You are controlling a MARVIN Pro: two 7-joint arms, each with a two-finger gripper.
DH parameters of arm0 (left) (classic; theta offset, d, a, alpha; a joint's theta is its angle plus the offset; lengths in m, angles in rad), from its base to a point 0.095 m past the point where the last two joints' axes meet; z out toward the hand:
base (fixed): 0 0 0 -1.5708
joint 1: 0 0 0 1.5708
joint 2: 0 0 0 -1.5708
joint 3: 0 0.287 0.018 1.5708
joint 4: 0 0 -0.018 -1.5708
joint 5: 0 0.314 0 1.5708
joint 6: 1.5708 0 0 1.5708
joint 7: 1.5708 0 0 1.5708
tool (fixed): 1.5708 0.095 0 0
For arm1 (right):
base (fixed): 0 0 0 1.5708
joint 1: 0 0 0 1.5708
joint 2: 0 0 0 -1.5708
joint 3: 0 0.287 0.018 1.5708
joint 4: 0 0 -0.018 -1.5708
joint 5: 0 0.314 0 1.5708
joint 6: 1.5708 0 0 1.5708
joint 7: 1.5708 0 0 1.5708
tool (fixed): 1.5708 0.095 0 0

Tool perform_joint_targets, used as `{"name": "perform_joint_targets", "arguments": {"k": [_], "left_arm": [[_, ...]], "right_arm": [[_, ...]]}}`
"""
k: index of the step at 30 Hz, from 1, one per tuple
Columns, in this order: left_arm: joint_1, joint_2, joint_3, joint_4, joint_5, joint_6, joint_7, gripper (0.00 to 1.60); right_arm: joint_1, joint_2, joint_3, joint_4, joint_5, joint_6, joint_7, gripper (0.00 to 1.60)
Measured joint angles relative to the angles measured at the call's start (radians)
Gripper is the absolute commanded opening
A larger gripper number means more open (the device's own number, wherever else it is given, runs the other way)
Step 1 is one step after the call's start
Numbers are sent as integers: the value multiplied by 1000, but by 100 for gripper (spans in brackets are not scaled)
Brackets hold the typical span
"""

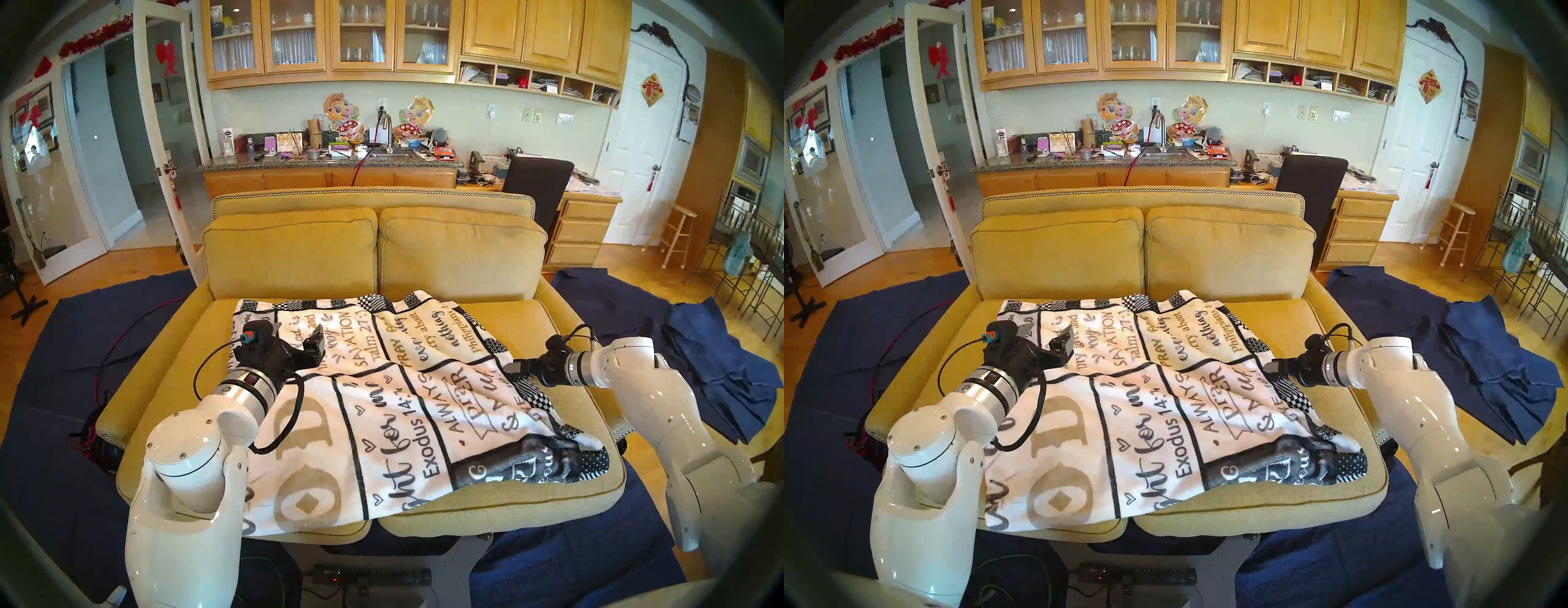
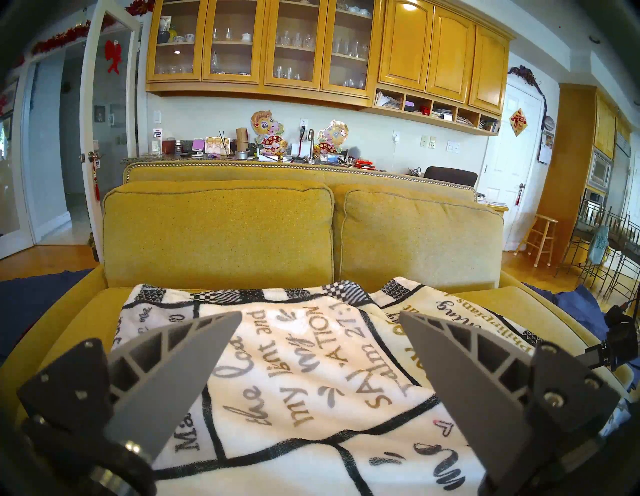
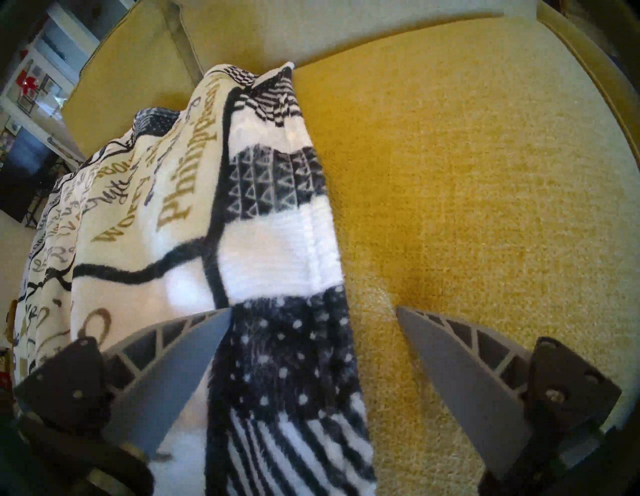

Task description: Fold the blanket in half twice

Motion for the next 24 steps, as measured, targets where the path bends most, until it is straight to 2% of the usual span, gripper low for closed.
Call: {"name": "perform_joint_targets", "arguments": {"k": [12,21,24], "left_arm": [[0,-3,-1,0,3,0,-3,160],[-1,-6,-2,0,5,0,-5,160],[-1,-7,-2,0,6,0,-6,160]], "right_arm": [[98,-7,-69,127,-27,-23,99,160],[136,-27,-123,145,-26,-28,200,160],[147,-46,-158,157,-22,-22,265,160]]}}
